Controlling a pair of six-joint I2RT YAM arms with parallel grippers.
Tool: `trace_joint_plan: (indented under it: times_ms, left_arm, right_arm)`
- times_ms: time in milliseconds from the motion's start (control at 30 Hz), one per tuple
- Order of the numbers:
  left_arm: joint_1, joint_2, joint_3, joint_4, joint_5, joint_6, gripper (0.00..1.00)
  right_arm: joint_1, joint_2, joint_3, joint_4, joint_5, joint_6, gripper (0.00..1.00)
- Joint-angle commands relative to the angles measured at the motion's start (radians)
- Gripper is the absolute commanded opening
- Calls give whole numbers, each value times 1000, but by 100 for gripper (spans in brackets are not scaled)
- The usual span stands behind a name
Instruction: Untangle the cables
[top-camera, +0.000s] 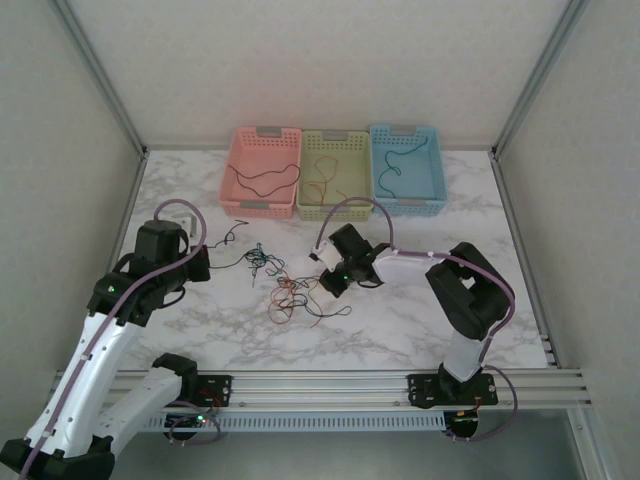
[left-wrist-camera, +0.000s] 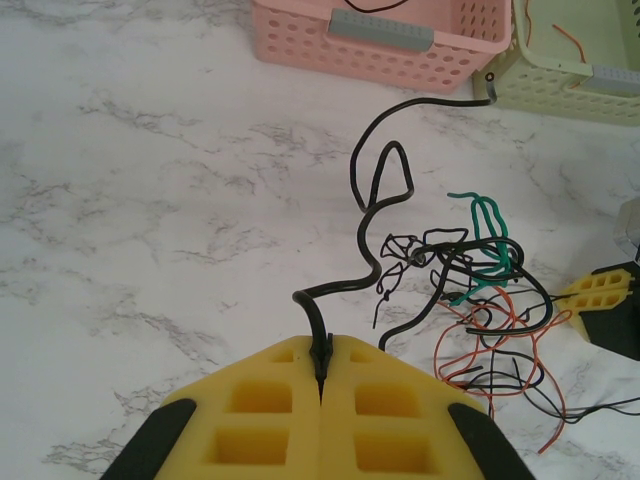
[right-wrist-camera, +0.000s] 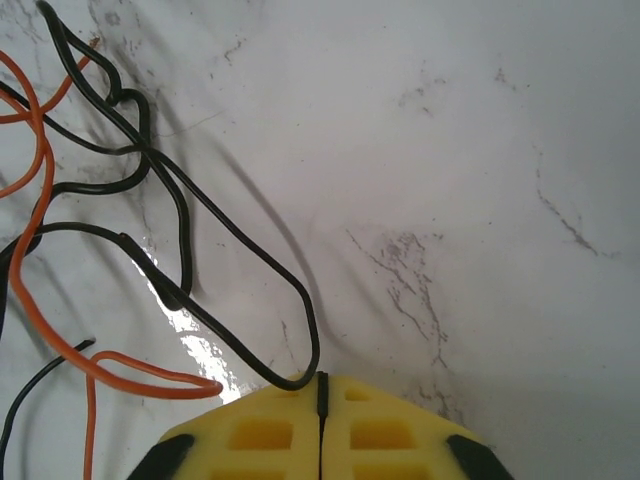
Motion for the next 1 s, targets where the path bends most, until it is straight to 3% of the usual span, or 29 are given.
trace_joint_plan:
  times_ms: [0, 333, 467, 600, 967]
  left_arm:
    - [10, 0, -11, 17, 7, 10, 0]
    - [11, 1, -11, 17, 11, 11, 0]
    - [11, 6, -12, 18, 13, 11, 0]
    - [11, 19, -14, 21, 19, 11, 0]
    - [22, 62, -12, 22, 32, 11, 0]
  right_arm:
    - [3, -79, -36, 27, -17, 4, 1]
    - [-23, -217, -77, 32, -24, 29, 1]
    - [-23, -154, -38, -15, -40, 20, 24]
    - [-23, -107, -10, -31, -42, 6, 37]
    - [-19, -32, 39, -53, -92, -12, 41]
